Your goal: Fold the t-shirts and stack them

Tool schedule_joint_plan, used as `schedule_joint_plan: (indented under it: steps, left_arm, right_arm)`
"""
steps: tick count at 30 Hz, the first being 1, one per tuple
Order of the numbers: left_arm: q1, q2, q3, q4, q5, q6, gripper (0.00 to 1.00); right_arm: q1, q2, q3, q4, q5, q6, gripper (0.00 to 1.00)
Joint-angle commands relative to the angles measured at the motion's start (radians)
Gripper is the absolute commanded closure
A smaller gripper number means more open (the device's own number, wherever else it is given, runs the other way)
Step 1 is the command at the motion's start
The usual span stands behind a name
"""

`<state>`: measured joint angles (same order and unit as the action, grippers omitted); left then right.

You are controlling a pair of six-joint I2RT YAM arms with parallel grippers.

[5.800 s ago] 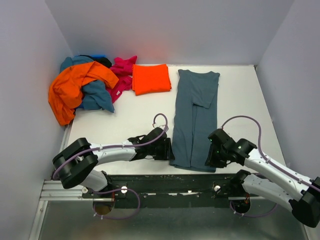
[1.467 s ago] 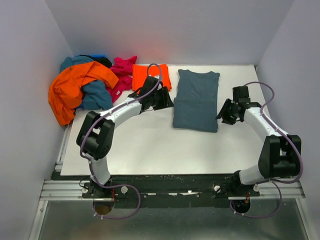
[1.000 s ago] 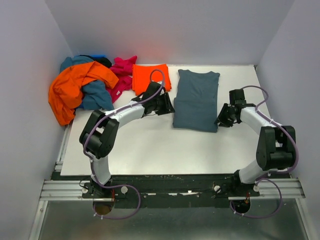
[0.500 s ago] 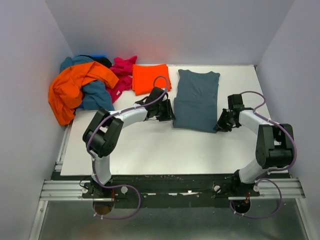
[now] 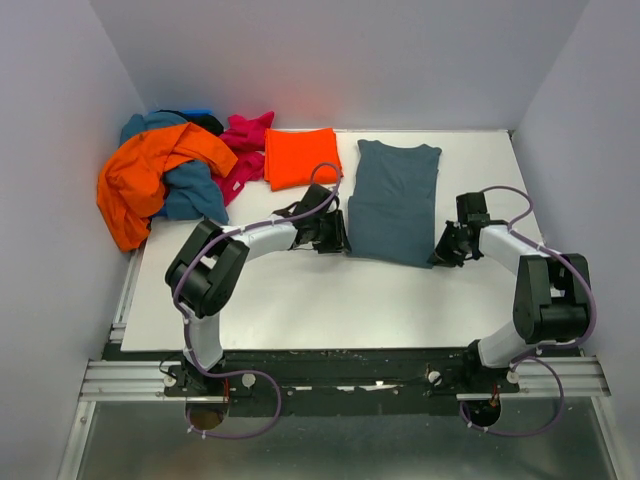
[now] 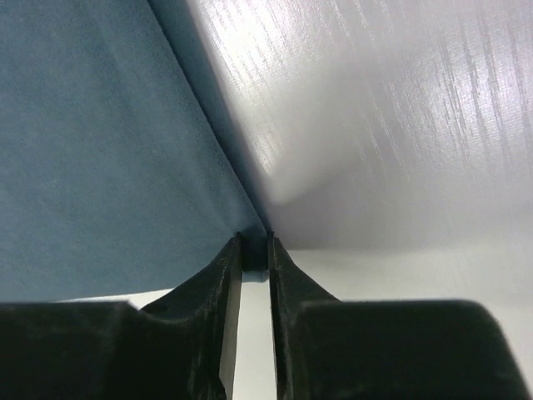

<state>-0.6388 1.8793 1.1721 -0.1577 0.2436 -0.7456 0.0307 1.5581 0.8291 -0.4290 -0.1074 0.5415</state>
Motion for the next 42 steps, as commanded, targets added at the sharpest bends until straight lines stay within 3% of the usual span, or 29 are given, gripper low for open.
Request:
schedule_joint_plan:
  steps: [1,4,12,14,19,23,30,32,33,34,35,37,38,42]
  left_arm:
    - [-0.012,-0.006,0.004,0.041,0.029,-0.006,0.54]
    - [-0.012,0.015,0.011,0.058,0.04,-0.014,0.59]
    - [-0.018,0.067,0.032,0.081,0.068,-0.021,0.61]
    - [-0.018,0.083,0.023,0.093,0.082,-0.026,0.69]
    - [-0.019,0.072,-0.012,0.084,0.091,0.005,1.0]
    - [-0.015,-0.003,-0.04,0.029,0.026,0.051,1.0]
    - [-0.033,-0.137,-0.185,0.01,0.016,0.049,1.0]
    - [-0.05,-0.173,-0.245,0.024,0.019,0.035,1.0]
    - [-0.059,-0.192,-0.273,0.032,0.019,0.026,1.0]
    - [-0.073,-0.206,-0.301,0.038,0.017,0.017,0.93]
    - [-0.087,-0.215,-0.324,0.04,0.013,0.008,0.79]
    - [-0.104,-0.233,-0.354,0.041,-0.004,-0.006,0.56]
    - [-0.105,-0.246,-0.362,0.046,-0.013,-0.008,0.5]
    - [-0.07,-0.279,-0.296,0.021,-0.033,0.028,0.47]
  right_arm:
    - [-0.005,-0.024,-0.025,-0.01,-0.008,-0.006,0.77]
    - [-0.005,-0.026,-0.027,-0.014,-0.014,-0.006,0.9]
    - [-0.005,-0.038,-0.028,-0.019,-0.017,-0.006,0.92]
    - [-0.005,-0.039,-0.031,-0.019,-0.02,-0.003,0.98]
    - [-0.005,-0.052,-0.048,-0.031,-0.032,-0.006,0.99]
    - [-0.005,-0.104,-0.08,-0.071,-0.035,-0.002,0.99]
    - [0.003,-0.308,-0.2,-0.148,-0.057,0.037,0.91]
    - [0.005,-0.374,-0.243,-0.174,-0.075,0.058,0.84]
    - [0.008,-0.407,-0.264,-0.172,-0.109,0.064,0.76]
    - [0.011,-0.447,-0.281,-0.195,-0.112,0.087,0.61]
    - [0.009,-0.482,-0.289,-0.208,-0.098,0.098,0.47]
    - [0.011,-0.553,-0.283,-0.195,-0.091,0.078,0.46]
    - [0.011,-0.567,-0.275,-0.177,-0.086,0.075,0.46]
    - [0.011,-0.488,-0.158,-0.145,-0.041,0.014,0.54]
